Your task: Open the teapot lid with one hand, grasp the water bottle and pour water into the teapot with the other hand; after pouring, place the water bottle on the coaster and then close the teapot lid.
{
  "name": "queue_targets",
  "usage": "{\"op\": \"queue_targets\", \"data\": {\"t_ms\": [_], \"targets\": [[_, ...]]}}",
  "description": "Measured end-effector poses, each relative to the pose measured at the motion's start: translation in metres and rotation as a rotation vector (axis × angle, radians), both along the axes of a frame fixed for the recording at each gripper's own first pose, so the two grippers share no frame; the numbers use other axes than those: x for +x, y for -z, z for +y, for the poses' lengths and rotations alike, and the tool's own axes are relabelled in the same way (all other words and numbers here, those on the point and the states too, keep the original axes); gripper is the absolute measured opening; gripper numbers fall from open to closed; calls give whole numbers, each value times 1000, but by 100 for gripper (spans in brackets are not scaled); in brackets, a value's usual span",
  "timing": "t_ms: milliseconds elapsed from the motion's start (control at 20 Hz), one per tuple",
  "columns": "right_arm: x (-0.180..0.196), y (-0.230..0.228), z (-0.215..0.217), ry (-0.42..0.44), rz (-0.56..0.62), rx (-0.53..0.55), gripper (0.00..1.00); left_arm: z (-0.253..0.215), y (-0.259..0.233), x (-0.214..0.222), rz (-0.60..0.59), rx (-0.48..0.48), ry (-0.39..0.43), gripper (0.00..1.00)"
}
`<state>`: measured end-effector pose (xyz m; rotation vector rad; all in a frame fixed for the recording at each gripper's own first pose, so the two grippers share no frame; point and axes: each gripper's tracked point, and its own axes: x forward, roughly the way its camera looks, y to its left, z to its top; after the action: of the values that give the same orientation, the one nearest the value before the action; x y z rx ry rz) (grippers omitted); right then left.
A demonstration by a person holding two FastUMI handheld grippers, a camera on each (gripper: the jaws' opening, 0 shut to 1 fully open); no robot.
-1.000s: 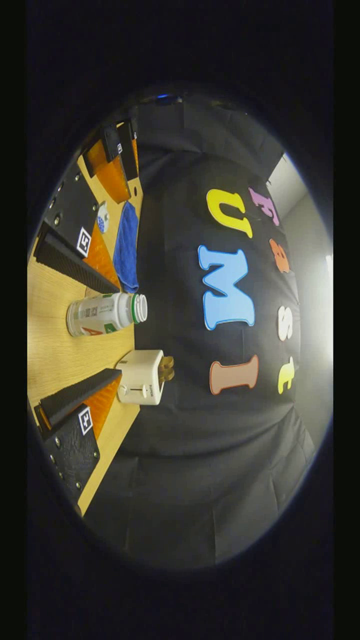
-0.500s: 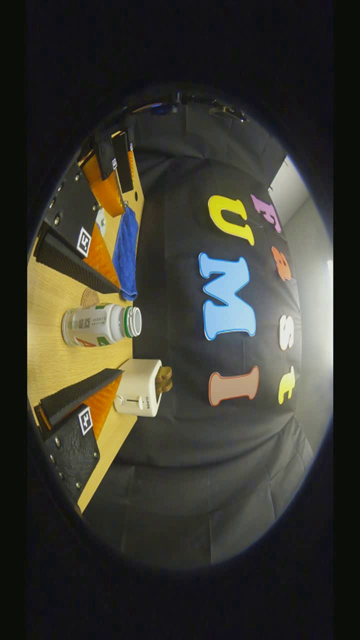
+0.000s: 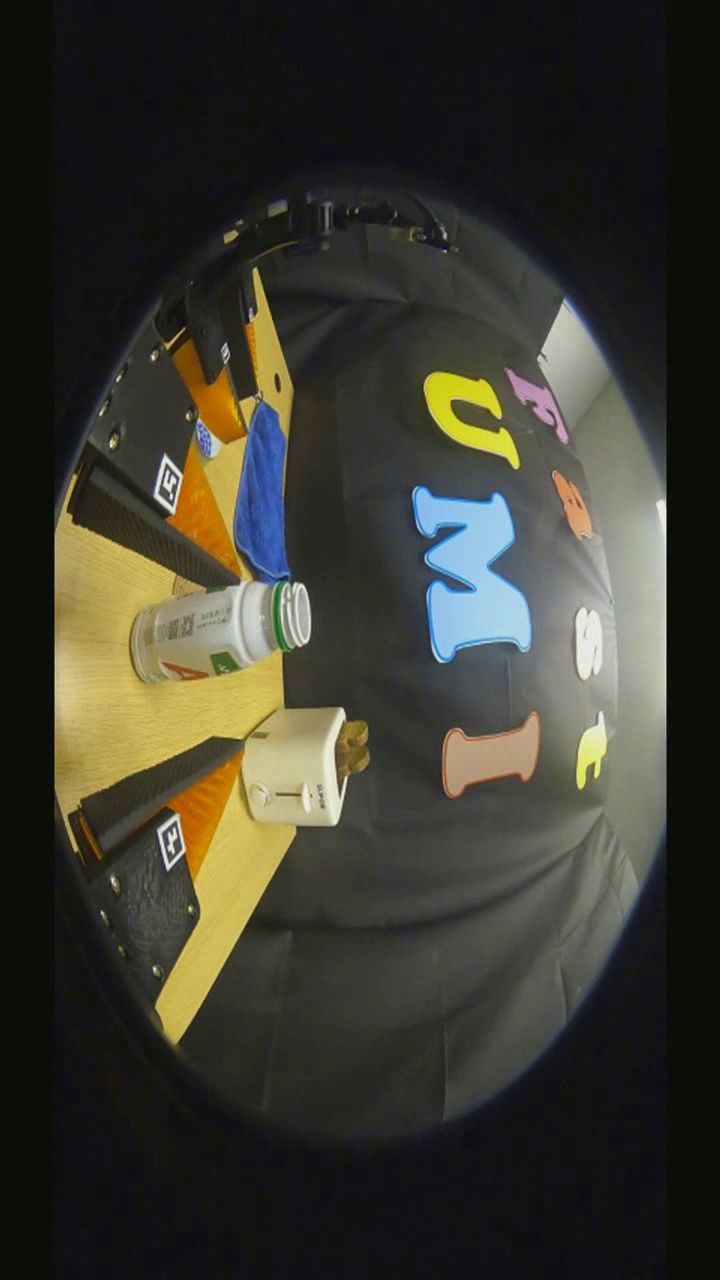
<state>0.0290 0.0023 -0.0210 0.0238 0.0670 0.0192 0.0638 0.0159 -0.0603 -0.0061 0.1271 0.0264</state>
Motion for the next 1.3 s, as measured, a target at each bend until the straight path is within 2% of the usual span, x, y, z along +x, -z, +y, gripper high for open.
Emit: {"op": "queue_targets", "data": {"t_ms": [100,250,500,700,750,900,1000,1150,1250,1300], "targets": [[0,2,-1,0,5,5,93,-1,10,5,20,6,-4,77],[0,7,-4,3,11,20,93,-2,25,11,50,10,-4,77],[-1,15,-11,15,28,44,93,2,28,13,57,53,-27,72],[-2,17,-13,21,33,56,94,5,28,14,58,85,-38,54],[-2,17,-13,21,33,57,95,7,28,15,52,93,-45,53],[-3,17,-14,23,31,58,95,8,27,17,54,93,-39,24],[-4,17,-13,23,32,61,95,8,27,16,61,105,-34,24],[-6,18,-11,20,33,62,95,9,25,17,63,100,-22,19],[-5,20,-10,19,36,53,95,9,24,18,58,81,-11,11],[-6,19,-10,20,38,49,95,8,21,18,51,67,-6,11]]}}
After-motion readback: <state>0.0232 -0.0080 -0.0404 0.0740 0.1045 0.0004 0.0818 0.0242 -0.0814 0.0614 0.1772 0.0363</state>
